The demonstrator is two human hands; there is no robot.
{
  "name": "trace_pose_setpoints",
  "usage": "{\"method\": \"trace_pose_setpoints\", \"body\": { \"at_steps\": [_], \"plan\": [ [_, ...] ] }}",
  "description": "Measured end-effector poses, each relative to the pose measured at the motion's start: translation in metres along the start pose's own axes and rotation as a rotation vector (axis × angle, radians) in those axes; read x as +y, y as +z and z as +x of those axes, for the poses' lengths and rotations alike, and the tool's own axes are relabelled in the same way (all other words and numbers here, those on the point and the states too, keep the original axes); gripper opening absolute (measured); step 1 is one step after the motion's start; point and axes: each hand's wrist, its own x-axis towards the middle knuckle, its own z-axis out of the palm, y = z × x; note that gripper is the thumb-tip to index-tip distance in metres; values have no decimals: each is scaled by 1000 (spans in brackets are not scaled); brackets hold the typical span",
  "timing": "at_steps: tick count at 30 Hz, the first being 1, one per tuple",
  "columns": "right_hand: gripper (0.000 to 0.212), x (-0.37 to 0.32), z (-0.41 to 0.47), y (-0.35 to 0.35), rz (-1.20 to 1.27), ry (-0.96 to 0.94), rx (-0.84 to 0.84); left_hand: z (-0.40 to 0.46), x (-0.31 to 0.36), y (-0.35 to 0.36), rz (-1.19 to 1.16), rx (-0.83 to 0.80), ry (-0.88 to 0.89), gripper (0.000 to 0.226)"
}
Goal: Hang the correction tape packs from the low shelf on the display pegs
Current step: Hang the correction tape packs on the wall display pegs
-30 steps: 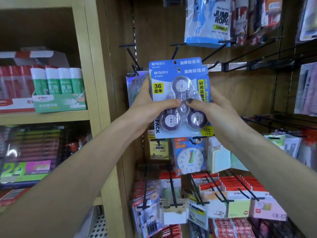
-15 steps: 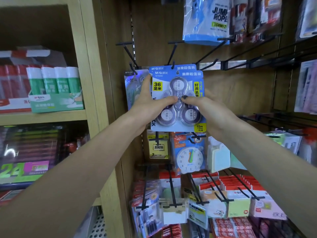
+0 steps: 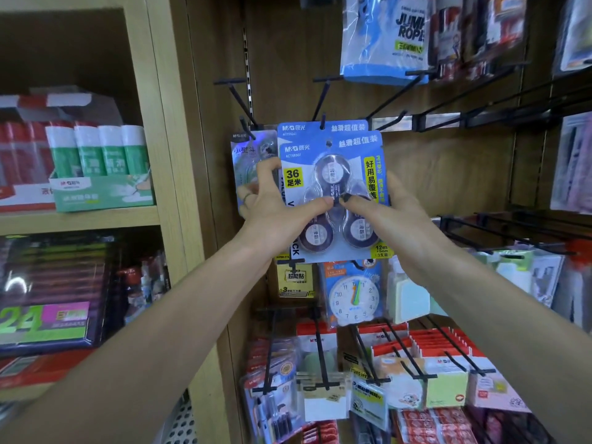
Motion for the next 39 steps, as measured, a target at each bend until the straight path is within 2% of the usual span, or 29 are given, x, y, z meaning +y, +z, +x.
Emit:
{"method": "trace_pose_setpoints", "body": {
  "at_steps": [8,17,28,34,39],
  "plan": [
    [33,-14,-5,2,-100,-141,89,-2,6,-4,-109,49,203,71],
    [28,-23,22,9,-123,-146,140,16,20,-6,-231,51,159,69],
    [30,-16,38,10,-143,-146,183,33,20,-4,-135,41,182,66],
    [44,-5,41,12,-201,-182,158,40,7,1,-65,83,243,63],
    [43,7,40,13,-275,-176,135,43,-5,4,-32,96,289,63]
  ]
}}
